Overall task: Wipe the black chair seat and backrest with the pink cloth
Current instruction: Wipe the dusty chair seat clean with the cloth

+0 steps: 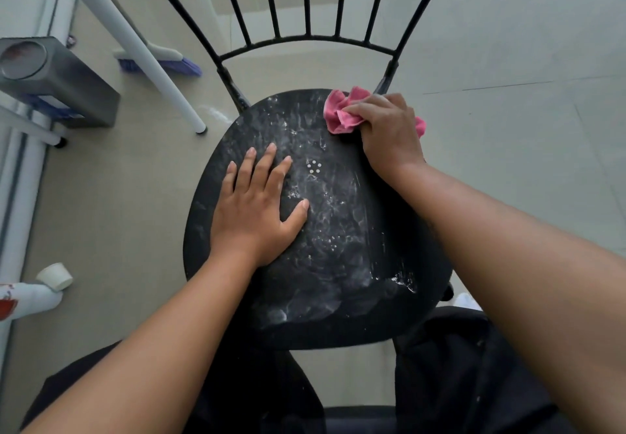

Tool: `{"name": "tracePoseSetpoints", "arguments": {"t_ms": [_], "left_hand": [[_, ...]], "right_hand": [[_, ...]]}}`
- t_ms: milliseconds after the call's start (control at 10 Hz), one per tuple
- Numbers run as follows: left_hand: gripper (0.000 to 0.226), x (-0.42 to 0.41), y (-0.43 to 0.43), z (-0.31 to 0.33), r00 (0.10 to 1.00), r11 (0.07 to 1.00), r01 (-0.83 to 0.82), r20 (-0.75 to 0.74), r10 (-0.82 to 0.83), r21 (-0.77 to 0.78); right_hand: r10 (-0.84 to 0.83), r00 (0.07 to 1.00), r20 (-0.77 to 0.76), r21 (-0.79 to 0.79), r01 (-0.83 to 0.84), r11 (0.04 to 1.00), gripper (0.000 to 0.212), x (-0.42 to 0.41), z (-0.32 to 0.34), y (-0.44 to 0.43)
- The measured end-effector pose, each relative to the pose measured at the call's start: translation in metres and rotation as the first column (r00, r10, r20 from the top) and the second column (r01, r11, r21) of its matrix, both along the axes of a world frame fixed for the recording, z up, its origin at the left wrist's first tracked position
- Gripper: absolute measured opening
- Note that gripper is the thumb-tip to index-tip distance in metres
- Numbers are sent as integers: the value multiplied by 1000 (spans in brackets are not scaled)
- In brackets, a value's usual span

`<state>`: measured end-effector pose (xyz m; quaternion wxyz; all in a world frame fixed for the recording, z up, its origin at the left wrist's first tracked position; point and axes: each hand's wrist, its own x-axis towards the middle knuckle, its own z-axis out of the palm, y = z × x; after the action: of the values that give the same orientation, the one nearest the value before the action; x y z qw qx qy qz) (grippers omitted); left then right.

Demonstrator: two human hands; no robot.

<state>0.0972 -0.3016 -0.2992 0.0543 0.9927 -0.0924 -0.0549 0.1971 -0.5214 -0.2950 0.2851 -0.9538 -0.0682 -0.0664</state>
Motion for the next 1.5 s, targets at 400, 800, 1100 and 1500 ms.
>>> {"name": "tracePoseSetpoints", "arguments": {"t_ms": [400, 800, 1100, 1500], "left_hand": [[72, 1, 2, 2, 1000, 1000, -2, 12, 2, -18], [71, -20, 31, 10, 999, 993, 12, -46, -17, -115], [71, -27, 28, -1, 998, 999, 33, 46, -31, -43], [74, -28, 28, -2, 998, 999, 40, 46, -39, -5]], "right_hand": [[37, 997, 62, -76, -32, 997, 28, -178, -3, -10], [170, 819, -548, 293, -3, 956, 16, -155, 67, -17], [123, 983, -140, -168, -146, 975, 44, -161, 11, -28], [523, 832, -187, -431, -547, 717, 51, -220, 0, -11]]}}
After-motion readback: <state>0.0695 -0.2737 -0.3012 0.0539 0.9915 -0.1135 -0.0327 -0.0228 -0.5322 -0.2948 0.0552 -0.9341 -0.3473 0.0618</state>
